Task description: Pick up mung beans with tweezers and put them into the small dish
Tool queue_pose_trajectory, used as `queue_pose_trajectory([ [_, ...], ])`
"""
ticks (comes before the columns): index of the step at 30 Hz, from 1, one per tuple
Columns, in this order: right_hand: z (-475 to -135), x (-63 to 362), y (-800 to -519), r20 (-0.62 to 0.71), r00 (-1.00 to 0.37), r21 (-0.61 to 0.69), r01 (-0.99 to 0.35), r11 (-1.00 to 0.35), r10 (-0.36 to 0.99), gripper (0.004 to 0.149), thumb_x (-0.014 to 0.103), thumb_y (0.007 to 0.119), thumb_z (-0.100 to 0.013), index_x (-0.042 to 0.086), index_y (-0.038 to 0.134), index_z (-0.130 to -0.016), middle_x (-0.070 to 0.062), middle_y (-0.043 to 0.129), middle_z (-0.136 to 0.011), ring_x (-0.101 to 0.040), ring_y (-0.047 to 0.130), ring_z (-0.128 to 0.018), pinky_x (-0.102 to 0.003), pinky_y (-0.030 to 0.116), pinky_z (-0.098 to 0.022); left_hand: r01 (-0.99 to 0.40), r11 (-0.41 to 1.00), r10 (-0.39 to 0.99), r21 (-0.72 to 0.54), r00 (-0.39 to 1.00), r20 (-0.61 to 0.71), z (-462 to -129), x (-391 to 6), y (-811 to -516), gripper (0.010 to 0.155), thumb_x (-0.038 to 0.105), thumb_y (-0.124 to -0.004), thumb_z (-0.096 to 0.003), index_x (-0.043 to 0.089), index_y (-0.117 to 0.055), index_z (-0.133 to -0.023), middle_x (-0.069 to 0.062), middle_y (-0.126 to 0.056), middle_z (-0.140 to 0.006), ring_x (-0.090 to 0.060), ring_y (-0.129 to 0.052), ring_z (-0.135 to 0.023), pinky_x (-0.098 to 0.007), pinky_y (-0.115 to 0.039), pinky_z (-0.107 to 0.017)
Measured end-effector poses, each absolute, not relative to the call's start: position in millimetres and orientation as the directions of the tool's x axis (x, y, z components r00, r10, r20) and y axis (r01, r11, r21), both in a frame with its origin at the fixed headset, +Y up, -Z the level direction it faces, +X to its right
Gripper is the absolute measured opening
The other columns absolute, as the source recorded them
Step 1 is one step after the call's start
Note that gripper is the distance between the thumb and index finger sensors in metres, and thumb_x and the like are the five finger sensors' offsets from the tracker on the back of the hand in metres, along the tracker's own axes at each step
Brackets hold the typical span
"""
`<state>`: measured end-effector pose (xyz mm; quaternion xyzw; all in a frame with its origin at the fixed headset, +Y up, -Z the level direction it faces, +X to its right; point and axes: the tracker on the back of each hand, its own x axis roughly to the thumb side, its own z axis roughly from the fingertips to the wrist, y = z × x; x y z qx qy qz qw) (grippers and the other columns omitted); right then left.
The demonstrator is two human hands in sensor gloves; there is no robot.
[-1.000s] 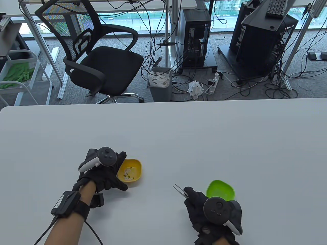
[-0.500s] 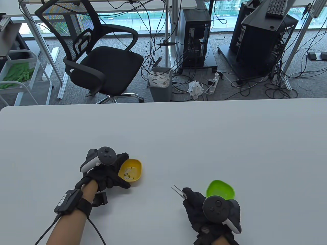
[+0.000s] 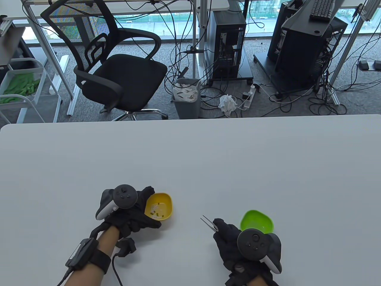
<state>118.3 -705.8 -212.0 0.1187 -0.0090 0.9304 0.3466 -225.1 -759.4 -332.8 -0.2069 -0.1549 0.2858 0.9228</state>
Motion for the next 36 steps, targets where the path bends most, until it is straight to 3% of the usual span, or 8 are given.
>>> queue_pose_trajectory([
  [9, -203.8, 122.2, -695.7, 0.241, -0.729, -0.026, -0.665, -0.746, 0.641, 0.048, 0.031, 0.078, -0.050, 0.004, 0.082, -0.089, -0.016, 0.093, -0.067, -0.015, 0.094, -0.036, -0.039, 0.088, -0.032, -0.490, 0.780, 0.594, -0.389, 0.775, 0.216, -263.1, -170.2, -719.0, 0.124, 0.066, -0.097, -0.0318, 0.017, -0.019, -0.115, -0.008, -0.037, -0.119, -0.046, -0.031, -0.112, -0.070, -0.023, -0.075],
  [14, -199.7, 121.4, -692.4, 0.255, -0.741, -0.043, -0.651, -0.758, 0.621, 0.046, 0.032, 0.080, -0.050, 0.004, 0.085, -0.086, -0.017, 0.093, -0.068, -0.014, 0.094, -0.034, -0.036, 0.088, -0.029, -0.489, 0.798, 0.584, -0.353, 0.773, 0.248, -240.8, -149.7, -710.9, 0.123, 0.066, -0.096, -0.0325, 0.016, -0.019, -0.115, -0.009, -0.037, -0.119, -0.046, -0.033, -0.111, -0.070, -0.025, -0.075],
  [22, -196.6, 111.3, -688.5, 0.290, -0.803, -0.055, -0.557, -0.829, 0.520, 0.044, 0.033, 0.084, -0.049, 0.005, 0.089, -0.082, -0.017, 0.095, -0.064, -0.013, 0.095, -0.032, -0.034, 0.088, -0.025, -0.498, 0.783, 0.598, -0.374, 0.767, 0.230, -240.8, -147.0, -730.6, 0.124, 0.065, -0.098, -0.0318, 0.017, -0.018, -0.114, -0.008, -0.036, -0.119, -0.045, -0.032, -0.112, -0.070, -0.023, -0.076],
  [25, -195.8, 100.0, -680.5, 0.309, -0.837, -0.063, -0.491, -0.869, 0.451, 0.039, 0.033, 0.087, -0.048, 0.010, 0.092, -0.079, -0.017, 0.096, -0.063, -0.012, 0.094, -0.030, -0.032, 0.088, -0.023, -0.507, 0.780, 0.604, -0.367, 0.764, 0.228, -242.5, -146.2, -731.6, 0.124, 0.064, -0.098, -0.0319, 0.018, -0.018, -0.114, -0.009, -0.035, -0.119, -0.045, -0.031, -0.112, -0.070, -0.022, -0.076],
  [32, -203.1, 62.6, -663.2, 0.353, -0.900, -0.029, -0.283, -0.959, 0.255, 0.040, 0.031, 0.089, -0.047, 0.005, 0.094, -0.076, -0.018, 0.097, -0.060, -0.012, 0.094, -0.028, -0.033, 0.087, -0.022, -0.501, 0.784, 0.597, -0.367, 0.771, 0.221, -245.4, -145.0, -734.6, 0.124, 0.063, -0.099, -0.0316, 0.018, -0.018, -0.114, -0.007, -0.035, -0.119, -0.044, -0.031, -0.113, -0.070, -0.022, -0.077],
  [36, -211.0, 45.0, -661.3, 0.341, -0.915, 0.001, -0.229, -0.973, 0.216, 0.038, 0.031, 0.090, -0.047, 0.004, 0.096, -0.074, -0.018, 0.098, -0.057, -0.011, 0.093, -0.026, -0.032, 0.087, -0.020, -0.502, 0.783, 0.597, -0.369, 0.773, 0.215, -245.2, -145.2, -734.9, 0.124, 0.063, -0.099, -0.0315, 0.018, -0.018, -0.114, -0.007, -0.035, -0.119, -0.044, -0.031, -0.113, -0.070, -0.022, -0.077],
])
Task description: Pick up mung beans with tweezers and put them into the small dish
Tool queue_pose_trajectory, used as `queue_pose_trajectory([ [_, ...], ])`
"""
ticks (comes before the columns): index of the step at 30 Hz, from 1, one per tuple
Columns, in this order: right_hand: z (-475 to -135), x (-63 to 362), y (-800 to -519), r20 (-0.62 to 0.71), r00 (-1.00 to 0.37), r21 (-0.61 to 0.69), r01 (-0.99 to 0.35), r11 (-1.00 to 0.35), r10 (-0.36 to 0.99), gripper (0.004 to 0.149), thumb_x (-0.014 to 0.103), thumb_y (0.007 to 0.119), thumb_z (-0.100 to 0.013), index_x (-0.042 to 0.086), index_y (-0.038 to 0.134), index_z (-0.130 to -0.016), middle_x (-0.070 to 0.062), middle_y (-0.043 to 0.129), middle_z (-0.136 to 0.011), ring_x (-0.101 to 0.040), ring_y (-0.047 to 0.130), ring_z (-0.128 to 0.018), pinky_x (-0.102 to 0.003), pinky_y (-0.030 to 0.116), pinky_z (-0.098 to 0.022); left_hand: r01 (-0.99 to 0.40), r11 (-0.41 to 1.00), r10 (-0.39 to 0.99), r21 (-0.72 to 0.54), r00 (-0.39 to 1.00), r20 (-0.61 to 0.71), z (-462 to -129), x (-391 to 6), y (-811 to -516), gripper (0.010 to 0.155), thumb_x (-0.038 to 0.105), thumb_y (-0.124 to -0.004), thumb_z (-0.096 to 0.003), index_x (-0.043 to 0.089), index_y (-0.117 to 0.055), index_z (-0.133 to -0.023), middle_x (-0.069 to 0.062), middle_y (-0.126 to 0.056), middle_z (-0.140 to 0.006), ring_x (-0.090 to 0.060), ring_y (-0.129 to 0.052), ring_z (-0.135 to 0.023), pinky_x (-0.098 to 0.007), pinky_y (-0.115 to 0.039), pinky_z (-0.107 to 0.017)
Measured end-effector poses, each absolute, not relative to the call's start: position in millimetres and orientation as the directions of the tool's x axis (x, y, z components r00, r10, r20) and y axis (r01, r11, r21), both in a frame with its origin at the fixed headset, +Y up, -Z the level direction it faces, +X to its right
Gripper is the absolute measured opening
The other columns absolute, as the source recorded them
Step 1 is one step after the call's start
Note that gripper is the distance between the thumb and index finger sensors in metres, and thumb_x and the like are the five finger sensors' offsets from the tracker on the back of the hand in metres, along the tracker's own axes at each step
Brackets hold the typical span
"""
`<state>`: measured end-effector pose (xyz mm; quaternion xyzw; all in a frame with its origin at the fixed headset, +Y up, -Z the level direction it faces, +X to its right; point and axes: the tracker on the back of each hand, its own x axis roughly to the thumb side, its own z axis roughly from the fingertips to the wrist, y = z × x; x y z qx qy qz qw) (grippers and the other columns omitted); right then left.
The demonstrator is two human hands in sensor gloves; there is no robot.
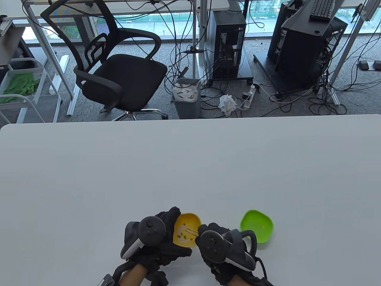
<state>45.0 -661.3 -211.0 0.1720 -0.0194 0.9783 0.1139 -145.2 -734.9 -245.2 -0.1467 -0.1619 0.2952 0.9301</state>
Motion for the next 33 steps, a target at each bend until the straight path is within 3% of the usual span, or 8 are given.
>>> queue_pose_trajectory([
  [19, -216.8, 24.1, -677.4, 0.342, -0.928, 0.032, -0.144, -0.989, 0.146, 0.036, 0.031, 0.091, -0.046, 0.004, 0.098, -0.070, -0.016, 0.099, -0.052, -0.009, 0.092, -0.023, -0.031, 0.087, -0.018, -0.486, 0.793, 0.583, -0.368, 0.780, 0.227, -246.2, -142.9, -735.4, 0.124, 0.063, -0.099, -0.0315, 0.018, -0.018, -0.114, -0.007, -0.035, -0.119, -0.044, -0.031, -0.113, -0.070, -0.022, -0.077],
  [33, -214.9, 27.5, -674.7, 0.347, -0.921, 0.019, -0.183, -0.983, 0.178, 0.036, 0.031, 0.091, -0.046, 0.004, 0.098, -0.069, -0.016, 0.099, -0.051, -0.008, 0.092, -0.023, -0.031, 0.087, -0.018, -0.478, 0.798, 0.576, -0.367, 0.785, 0.228, -246.1, -142.7, -735.5, 0.124, 0.062, -0.099, -0.0315, 0.018, -0.018, -0.114, -0.007, -0.034, -0.119, -0.044, -0.031, -0.113, -0.070, -0.022, -0.077],
])
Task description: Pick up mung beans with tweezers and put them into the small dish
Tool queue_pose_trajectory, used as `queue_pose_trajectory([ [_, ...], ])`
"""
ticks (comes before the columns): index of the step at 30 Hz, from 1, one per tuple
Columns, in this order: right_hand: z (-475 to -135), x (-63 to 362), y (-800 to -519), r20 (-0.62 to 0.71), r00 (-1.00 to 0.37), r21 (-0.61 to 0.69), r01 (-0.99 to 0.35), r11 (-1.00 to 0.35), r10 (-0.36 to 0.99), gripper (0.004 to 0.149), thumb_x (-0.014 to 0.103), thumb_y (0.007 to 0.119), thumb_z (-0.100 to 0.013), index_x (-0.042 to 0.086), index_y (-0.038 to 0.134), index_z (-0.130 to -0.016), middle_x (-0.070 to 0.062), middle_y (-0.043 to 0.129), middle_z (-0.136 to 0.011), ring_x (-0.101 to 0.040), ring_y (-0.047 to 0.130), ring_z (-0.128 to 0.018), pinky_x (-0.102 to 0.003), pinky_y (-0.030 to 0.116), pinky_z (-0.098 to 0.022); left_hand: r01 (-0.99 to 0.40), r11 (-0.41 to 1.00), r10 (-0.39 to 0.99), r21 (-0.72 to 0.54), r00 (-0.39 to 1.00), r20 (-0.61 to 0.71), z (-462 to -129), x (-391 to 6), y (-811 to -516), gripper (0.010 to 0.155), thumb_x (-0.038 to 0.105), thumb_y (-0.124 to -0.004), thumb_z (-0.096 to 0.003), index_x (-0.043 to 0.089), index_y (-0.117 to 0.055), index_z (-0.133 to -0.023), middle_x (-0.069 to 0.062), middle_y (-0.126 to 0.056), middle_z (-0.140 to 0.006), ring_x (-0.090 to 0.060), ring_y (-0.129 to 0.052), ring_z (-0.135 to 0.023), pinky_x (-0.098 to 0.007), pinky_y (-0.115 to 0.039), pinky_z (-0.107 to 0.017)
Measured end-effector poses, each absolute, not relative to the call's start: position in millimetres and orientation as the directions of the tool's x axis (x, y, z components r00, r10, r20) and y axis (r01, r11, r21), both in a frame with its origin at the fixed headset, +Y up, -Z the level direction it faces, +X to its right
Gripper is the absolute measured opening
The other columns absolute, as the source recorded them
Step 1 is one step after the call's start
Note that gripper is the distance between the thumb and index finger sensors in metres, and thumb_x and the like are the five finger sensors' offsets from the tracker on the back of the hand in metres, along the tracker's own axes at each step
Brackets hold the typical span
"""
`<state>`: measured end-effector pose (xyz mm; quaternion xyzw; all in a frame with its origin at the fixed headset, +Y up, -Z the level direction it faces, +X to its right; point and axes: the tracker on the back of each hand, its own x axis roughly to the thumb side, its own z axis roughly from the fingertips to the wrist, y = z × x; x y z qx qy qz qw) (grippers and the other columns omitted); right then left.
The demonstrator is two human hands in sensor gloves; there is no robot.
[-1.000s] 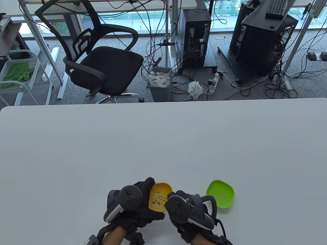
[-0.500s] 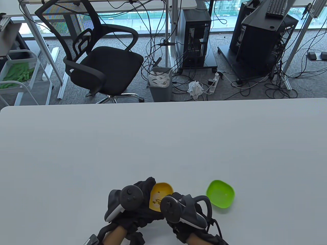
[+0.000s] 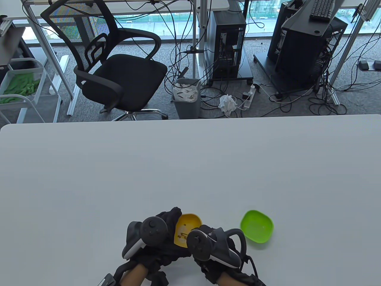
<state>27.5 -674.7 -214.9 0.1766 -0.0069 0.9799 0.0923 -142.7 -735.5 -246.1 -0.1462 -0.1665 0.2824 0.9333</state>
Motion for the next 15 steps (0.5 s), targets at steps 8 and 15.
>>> queue_pose_trajectory([
  [8, -209.8, 97.9, -643.3, 0.208, -0.920, -0.138, -0.363, -0.922, 0.331, 0.035, 0.031, 0.091, -0.046, 0.006, 0.098, -0.068, -0.015, 0.099, -0.050, -0.008, 0.092, -0.022, -0.030, 0.087, -0.017, -0.490, 0.793, 0.582, -0.362, 0.785, 0.213, -246.8, -146.8, -734.7, 0.123, 0.062, -0.099, -0.0325, 0.018, -0.018, -0.114, -0.007, -0.034, -0.119, -0.044, -0.031, -0.113, -0.070, -0.021, -0.077],
  [15, -208.8, 200.6, -651.6, -0.069, -0.928, -0.221, -0.343, -0.913, 0.365, 0.035, 0.031, 0.091, -0.046, 0.005, 0.098, -0.068, -0.016, 0.099, -0.050, -0.008, 0.092, -0.022, -0.031, 0.087, -0.017, -0.496, 0.794, 0.584, -0.353, 0.782, 0.215, -247.6, -148.2, -733.5, 0.123, 0.062, -0.099, -0.0324, 0.018, -0.018, -0.114, -0.007, -0.034, -0.119, -0.044, -0.031, -0.113, -0.070, -0.022, -0.077],
])
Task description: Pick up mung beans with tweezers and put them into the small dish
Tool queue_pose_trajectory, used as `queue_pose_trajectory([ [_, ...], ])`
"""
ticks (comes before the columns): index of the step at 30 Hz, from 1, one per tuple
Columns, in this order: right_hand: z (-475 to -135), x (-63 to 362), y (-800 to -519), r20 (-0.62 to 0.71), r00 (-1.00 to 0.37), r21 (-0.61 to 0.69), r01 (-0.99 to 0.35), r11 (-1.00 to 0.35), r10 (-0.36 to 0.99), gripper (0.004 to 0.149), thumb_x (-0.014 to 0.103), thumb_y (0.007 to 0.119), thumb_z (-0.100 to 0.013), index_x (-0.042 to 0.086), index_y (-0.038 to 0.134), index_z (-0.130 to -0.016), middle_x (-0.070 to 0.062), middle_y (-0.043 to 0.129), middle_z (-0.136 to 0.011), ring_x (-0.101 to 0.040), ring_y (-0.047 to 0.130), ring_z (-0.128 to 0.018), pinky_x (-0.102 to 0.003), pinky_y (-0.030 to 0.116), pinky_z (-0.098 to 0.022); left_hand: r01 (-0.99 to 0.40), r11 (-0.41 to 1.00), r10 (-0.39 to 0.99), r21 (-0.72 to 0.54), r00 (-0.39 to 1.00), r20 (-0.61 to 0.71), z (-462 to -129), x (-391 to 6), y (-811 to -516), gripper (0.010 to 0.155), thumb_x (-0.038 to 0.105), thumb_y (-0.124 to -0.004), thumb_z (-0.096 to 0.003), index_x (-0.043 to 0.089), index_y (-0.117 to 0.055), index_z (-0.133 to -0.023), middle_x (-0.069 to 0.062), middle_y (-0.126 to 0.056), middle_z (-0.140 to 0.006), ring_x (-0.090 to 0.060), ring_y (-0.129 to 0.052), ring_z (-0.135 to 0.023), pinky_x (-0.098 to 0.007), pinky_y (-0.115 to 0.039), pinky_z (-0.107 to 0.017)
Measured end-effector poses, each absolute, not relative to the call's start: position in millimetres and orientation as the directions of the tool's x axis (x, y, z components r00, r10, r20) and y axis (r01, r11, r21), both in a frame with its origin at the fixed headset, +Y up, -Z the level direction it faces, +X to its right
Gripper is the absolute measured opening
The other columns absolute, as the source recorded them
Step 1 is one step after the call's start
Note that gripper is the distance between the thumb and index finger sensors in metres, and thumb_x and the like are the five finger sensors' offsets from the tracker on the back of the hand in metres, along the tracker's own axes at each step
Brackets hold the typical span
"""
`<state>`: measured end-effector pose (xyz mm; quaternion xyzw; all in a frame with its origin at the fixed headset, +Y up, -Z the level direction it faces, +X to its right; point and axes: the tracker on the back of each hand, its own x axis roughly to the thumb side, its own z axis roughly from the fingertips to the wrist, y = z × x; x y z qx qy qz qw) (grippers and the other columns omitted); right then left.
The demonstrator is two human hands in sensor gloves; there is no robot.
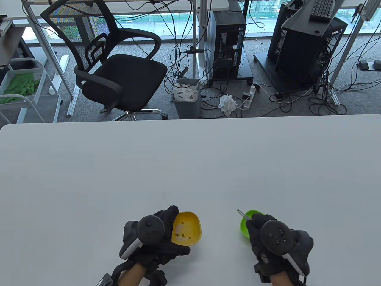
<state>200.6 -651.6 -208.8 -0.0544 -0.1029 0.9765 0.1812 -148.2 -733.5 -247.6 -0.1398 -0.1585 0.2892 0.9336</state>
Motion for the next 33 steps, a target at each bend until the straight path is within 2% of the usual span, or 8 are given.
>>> queue_pose_trajectory([
  [3, -208.8, 222.2, -668.5, -0.132, -0.924, -0.197, -0.329, -0.923, 0.358, 0.035, 0.031, 0.091, -0.046, 0.005, 0.098, -0.068, -0.016, 0.099, -0.050, -0.008, 0.092, -0.022, -0.031, 0.087, -0.016, -0.491, 0.797, 0.580, -0.352, 0.785, 0.218, -247.8, -148.0, -733.6, 0.123, 0.062, -0.099, -0.0326, 0.018, -0.018, -0.114, -0.007, -0.034, -0.119, -0.044, -0.031, -0.113, -0.070, -0.021, -0.077],
  [7, -209.6, 227.0, -682.3, -0.149, -0.913, -0.174, -0.355, -0.919, 0.381, 0.035, 0.031, 0.091, -0.046, 0.005, 0.098, -0.068, -0.016, 0.099, -0.050, -0.008, 0.092, -0.022, -0.031, 0.087, -0.016, -0.490, 0.799, 0.577, -0.348, 0.787, 0.216, -247.4, -148.7, -733.7, 0.123, 0.062, -0.099, -0.0325, 0.018, -0.018, -0.114, -0.007, -0.034, -0.119, -0.044, -0.031, -0.113, -0.070, -0.021, -0.077],
  [33, -207.7, 226.1, -688.0, -0.173, -0.911, -0.150, -0.350, -0.925, 0.373, 0.036, 0.032, 0.090, -0.046, 0.005, 0.098, -0.068, -0.016, 0.099, -0.050, -0.008, 0.092, -0.022, -0.031, 0.087, -0.017, -0.497, 0.796, 0.582, -0.346, 0.785, 0.210, -247.5, -150.2, -733.1, 0.123, 0.062, -0.099, -0.0327, 0.018, -0.018, -0.114, -0.007, -0.035, -0.119, -0.044, -0.032, -0.113, -0.070, -0.022, -0.077],
])
